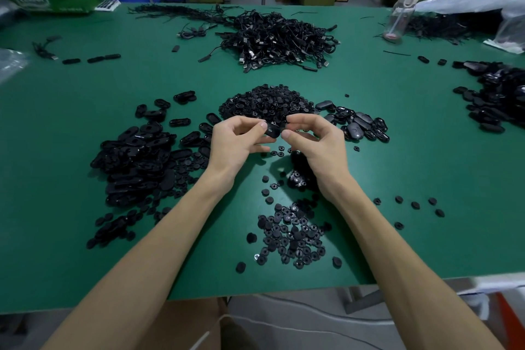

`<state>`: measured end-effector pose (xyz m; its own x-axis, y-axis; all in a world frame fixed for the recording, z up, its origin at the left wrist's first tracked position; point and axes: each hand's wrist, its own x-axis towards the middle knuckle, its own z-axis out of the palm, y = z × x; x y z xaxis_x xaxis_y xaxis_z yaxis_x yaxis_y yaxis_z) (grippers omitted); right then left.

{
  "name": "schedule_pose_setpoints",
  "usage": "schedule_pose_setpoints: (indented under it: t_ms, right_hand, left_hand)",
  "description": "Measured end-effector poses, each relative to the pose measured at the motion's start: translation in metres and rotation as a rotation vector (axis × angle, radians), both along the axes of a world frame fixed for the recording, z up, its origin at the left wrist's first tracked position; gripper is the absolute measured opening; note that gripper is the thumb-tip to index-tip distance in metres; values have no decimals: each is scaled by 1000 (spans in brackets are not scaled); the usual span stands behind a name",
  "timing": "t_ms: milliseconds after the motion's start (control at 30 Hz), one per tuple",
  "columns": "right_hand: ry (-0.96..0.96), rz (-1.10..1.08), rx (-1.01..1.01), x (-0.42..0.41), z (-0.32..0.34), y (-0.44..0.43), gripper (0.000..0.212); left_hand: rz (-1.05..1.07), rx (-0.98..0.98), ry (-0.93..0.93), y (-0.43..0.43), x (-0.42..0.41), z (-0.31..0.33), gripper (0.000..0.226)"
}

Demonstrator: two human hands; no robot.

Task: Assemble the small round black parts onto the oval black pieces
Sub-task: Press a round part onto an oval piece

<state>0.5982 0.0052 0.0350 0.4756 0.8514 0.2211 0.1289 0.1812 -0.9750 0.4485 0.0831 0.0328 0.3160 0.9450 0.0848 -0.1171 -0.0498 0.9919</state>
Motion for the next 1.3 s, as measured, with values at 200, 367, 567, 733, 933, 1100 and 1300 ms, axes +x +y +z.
schedule_pose_setpoints:
  t_ms: [200,367,567,733,933,1100,1300]
  right_hand:
    - [-6,23,-5,-1,-1,0,22]
    - [-41,7,0,-1,-2,1,23]
    - [-18,-27,24,0,-2,1,30]
    - [-6,-43,29,0,-3,2,29]
    - [-14,-53,32,0,-4,2,25]
    - [-25,-71,48,1,-4,2,23]
    - [-77,-65,26,3,-6,3,24]
  left_hand:
    - [-8,37,9,-2,2,0,12]
    - [-67,107,9,-5,3,1,8]
    - [-123,134,7,-7,3,1,9]
    - [-92,142,16,-8,5,0,10]
    - [-81,132,-4,-10,5,1,14]
    - [-133,91,-44,-9,3,2,18]
    - [-172,114,-31,-10,3,2,24]
